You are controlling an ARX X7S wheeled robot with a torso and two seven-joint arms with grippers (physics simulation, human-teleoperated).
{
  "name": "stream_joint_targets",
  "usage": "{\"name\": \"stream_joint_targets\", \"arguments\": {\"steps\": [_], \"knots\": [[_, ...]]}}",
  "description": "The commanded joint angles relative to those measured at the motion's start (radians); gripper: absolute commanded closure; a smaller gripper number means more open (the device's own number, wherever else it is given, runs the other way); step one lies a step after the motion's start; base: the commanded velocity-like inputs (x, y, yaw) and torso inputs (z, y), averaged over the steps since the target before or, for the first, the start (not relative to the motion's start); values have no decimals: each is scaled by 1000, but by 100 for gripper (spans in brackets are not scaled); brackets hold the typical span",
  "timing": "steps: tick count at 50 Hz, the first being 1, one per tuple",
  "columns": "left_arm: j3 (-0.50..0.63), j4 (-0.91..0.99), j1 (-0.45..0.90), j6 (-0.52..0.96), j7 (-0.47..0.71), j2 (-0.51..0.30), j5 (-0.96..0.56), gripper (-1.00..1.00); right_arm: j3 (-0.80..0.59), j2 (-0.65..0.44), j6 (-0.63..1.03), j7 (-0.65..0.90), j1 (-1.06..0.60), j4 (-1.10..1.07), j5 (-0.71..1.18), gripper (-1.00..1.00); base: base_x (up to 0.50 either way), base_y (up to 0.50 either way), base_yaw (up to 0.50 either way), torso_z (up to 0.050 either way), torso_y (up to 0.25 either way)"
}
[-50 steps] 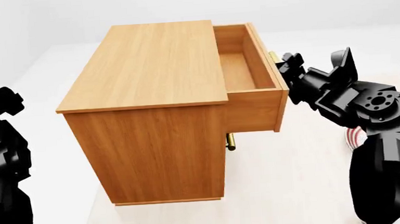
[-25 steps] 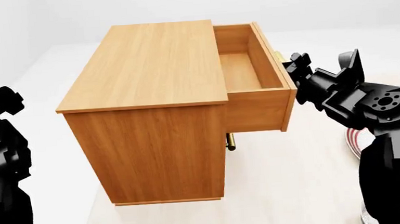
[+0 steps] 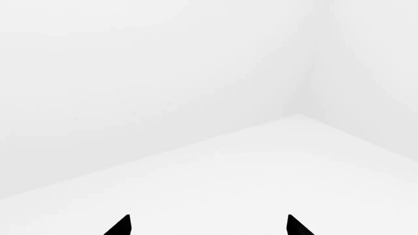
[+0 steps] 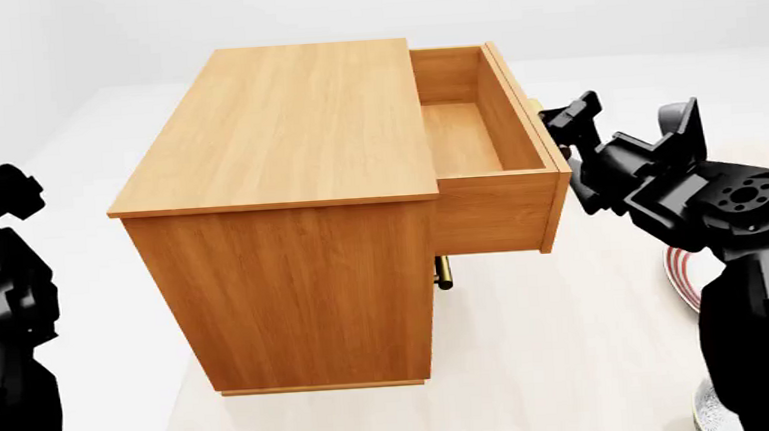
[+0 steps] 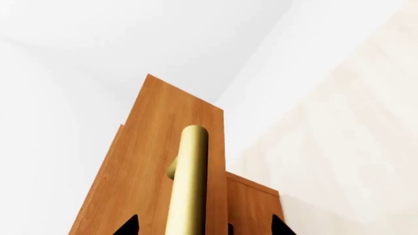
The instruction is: Open the top drawer of the cabinet and put the bowl in it.
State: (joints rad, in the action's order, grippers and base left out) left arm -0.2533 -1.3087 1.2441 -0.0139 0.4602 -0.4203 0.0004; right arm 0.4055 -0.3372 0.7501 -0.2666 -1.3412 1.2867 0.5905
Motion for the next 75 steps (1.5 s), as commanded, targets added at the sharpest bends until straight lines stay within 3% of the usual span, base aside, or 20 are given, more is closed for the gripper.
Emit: {"name": "stream_joint_targets", "arguments": {"steps": [1,6,16,30,46,59,65,75], "knots": [[1,0,2,0,1,-2,-1,-100,24,-5,0,-5,-6,14,-6,-100,0,0,0,0,0],[1,0,0,0,2,-2,0,-100,69,-12,31,9,-3,-21,27,-100,0,0,0,0,0],[0,0,-4,-1,1,-1,-1,-100,186,14,237,184,86,-388,162,-100,0,0,0,0,0],[-6,0,-6,-1,-4,-4,-4,-100,180,-5,428,378,57,-712,207,-100,0,0,0,0,0],[-18,0,-11,1,-10,-8,-3,-100,-222,-8,663,438,-103,-1000,160,-100,0,0,0,0,0],[-19,0,-13,0,-8,-8,-1,-100,-549,18,818,453,-331,-849,159,-100,0,0,0,0,0],[-21,0,-17,-3,-10,-8,-2,-100,-671,15,810,518,-350,-774,277,-100,0,0,0,0,0],[-28,0,-25,-3,-9,-7,-3,-100,-787,45,739,469,-370,-655,244,-100,0,0,0,0,0]]}}
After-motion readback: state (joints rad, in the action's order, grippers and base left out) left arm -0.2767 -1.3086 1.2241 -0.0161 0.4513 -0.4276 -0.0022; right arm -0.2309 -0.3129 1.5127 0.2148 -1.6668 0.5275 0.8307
